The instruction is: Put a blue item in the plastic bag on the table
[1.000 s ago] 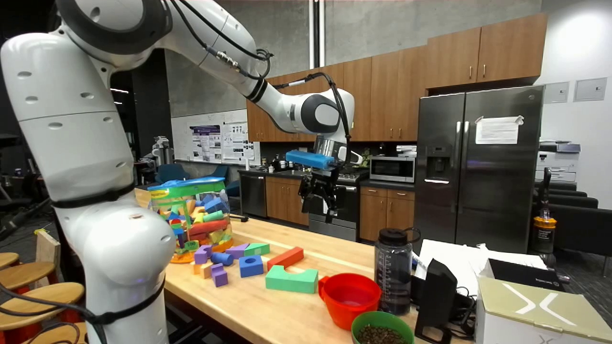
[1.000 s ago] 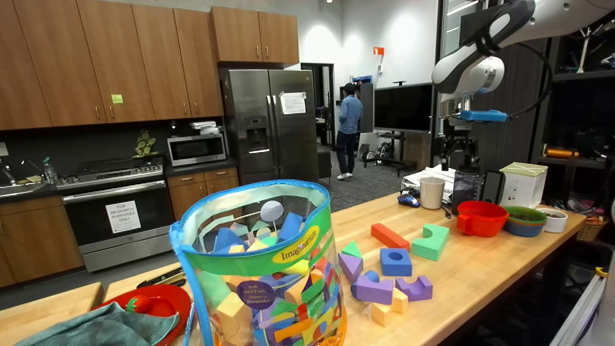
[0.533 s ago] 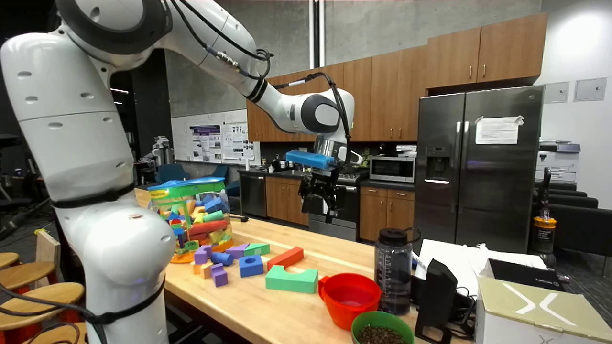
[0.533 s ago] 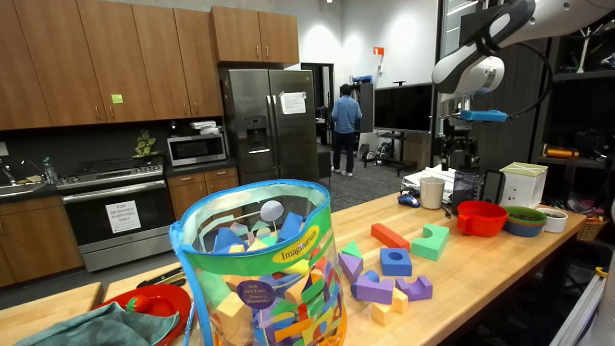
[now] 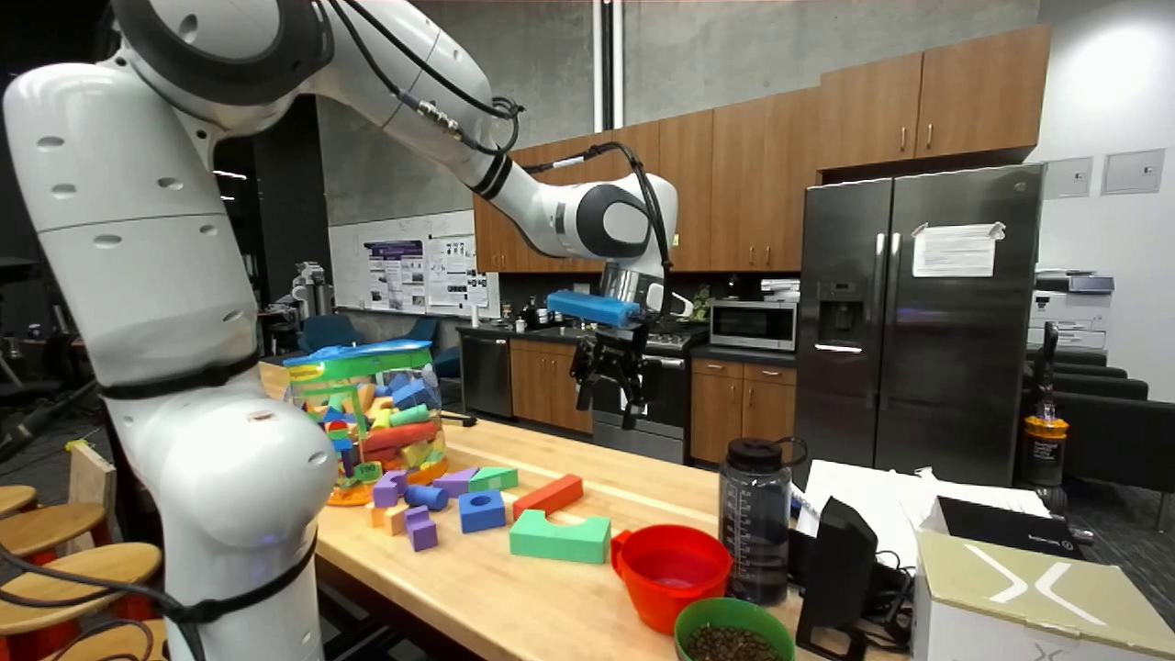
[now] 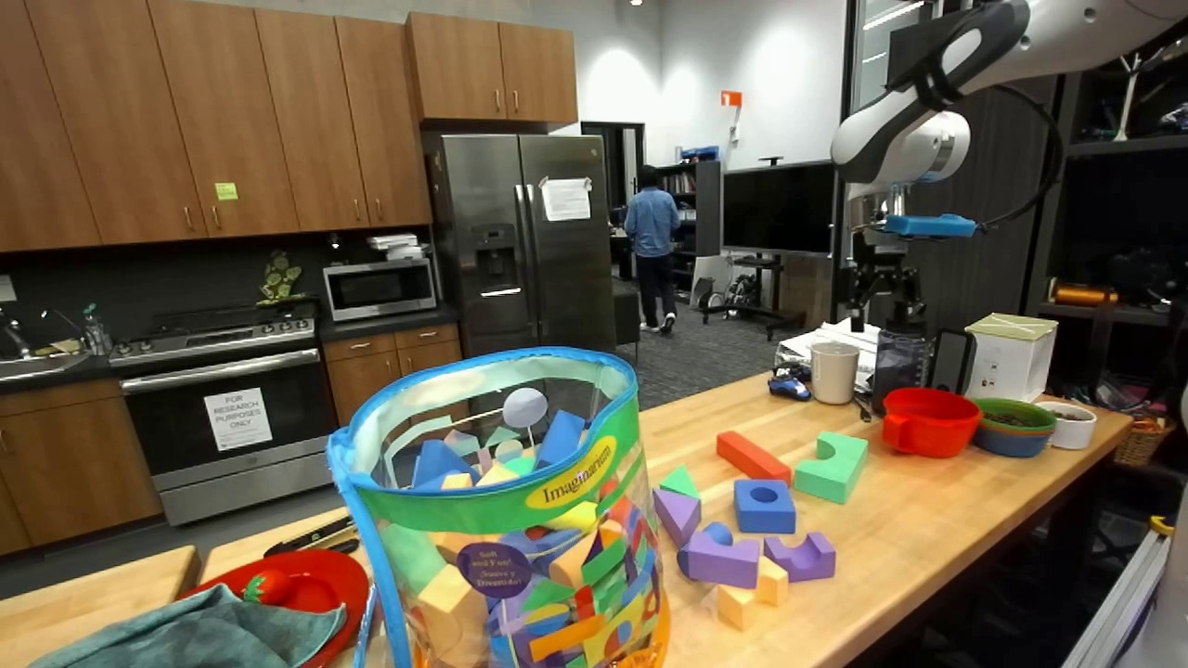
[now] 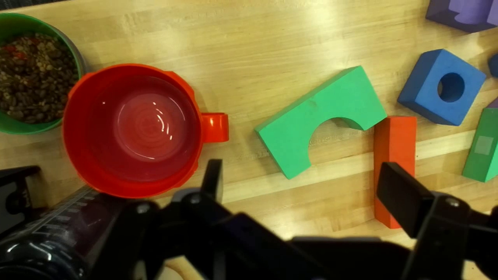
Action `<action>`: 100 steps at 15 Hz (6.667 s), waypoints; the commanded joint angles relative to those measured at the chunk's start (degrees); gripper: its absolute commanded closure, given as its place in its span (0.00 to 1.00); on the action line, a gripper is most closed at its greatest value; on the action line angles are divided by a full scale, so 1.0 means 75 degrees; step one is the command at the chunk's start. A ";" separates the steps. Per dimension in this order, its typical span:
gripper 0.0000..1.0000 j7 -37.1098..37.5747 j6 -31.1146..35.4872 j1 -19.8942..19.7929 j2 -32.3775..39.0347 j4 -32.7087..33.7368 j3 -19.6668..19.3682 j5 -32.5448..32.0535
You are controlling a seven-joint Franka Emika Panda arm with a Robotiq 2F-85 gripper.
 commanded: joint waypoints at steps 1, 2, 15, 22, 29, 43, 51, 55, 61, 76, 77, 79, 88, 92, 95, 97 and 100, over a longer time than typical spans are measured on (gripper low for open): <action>0.00 -0.0187 0.0012 0.0059 0.0349 0.0177 0.0315 0.0153; 0.00 -0.0228 0.0039 0.0142 0.0463 0.0249 0.0454 0.0175; 0.00 -0.1144 -0.0077 0.1499 0.0927 0.1977 0.2210 0.0042; 0.00 -0.1699 0.0109 0.1789 0.1087 0.2284 0.2572 0.0238; 0.00 -0.2288 0.0699 0.2380 0.1701 0.2228 0.3270 0.0551; 0.00 -0.2503 0.0838 0.2498 0.2431 0.2195 0.3722 0.0549; 0.00 -0.2388 0.0865 0.2492 0.2525 0.2135 0.3744 0.0481; 0.00 -0.2388 0.0865 0.2492 0.2525 0.2135 0.3743 0.0481; 0.00 -0.2571 0.0814 0.2427 0.2523 0.2293 0.3694 0.0416; 0.00 -0.4961 0.1874 0.2356 0.3092 0.4863 0.3839 0.0103; 0.00 -0.5163 0.1945 0.2372 0.3207 0.5012 0.3883 0.0145; 0.00 -0.5531 0.2156 0.2394 0.3429 0.5258 0.3967 0.0190; 0.00 -0.6841 0.2901 0.2351 0.4217 0.5911 0.4385 0.0349; 0.00 -0.6623 0.2656 0.2481 0.4218 0.5800 0.4270 0.0295; 0.00 -0.6632 0.2588 0.2475 0.4246 0.5851 0.4268 0.0296; 0.00 -0.6765 0.2389 0.2415 0.4134 0.5869 0.4288 0.0341; 0.00 -0.6899 0.2026 0.2366 0.4056 0.6381 0.4233 0.0238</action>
